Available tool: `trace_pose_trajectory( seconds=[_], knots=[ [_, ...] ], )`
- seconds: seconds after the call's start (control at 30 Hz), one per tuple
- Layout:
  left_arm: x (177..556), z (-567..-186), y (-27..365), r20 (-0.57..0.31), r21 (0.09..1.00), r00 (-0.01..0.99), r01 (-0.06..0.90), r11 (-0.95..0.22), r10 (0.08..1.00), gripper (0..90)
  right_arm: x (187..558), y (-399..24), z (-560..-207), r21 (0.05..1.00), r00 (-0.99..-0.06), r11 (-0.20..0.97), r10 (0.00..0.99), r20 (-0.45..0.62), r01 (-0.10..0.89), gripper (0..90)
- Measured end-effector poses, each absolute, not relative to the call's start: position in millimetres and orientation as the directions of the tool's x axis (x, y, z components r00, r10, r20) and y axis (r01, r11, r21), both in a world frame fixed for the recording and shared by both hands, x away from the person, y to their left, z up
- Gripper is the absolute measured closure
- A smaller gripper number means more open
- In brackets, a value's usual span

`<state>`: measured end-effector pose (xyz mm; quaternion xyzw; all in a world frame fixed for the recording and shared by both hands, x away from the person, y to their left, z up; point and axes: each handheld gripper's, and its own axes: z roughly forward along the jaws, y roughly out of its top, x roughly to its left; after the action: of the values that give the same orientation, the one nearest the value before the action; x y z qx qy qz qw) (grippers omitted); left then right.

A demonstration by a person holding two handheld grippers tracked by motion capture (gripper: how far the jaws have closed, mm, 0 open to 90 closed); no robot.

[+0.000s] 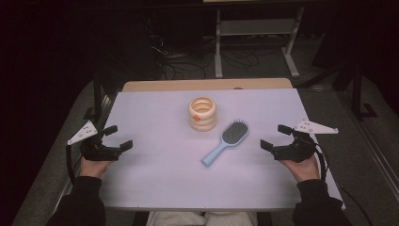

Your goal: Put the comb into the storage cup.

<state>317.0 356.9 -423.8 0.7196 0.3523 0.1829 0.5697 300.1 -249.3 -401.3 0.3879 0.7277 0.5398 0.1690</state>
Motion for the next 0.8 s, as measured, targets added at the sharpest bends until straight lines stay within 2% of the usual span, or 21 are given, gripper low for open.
trace_pose_trajectory(
  seconds=[0.8],
  knots=[
    [317.9, -423.4, 353.7, -0.134, 0.949, 0.692, 0.295, -0.108, 0.71, 0.0, 298.1, -248.5, -399.6, 0.912, -0.644, 0.131, 0.746, 0.168, 0.389, 0.0]
  ],
)
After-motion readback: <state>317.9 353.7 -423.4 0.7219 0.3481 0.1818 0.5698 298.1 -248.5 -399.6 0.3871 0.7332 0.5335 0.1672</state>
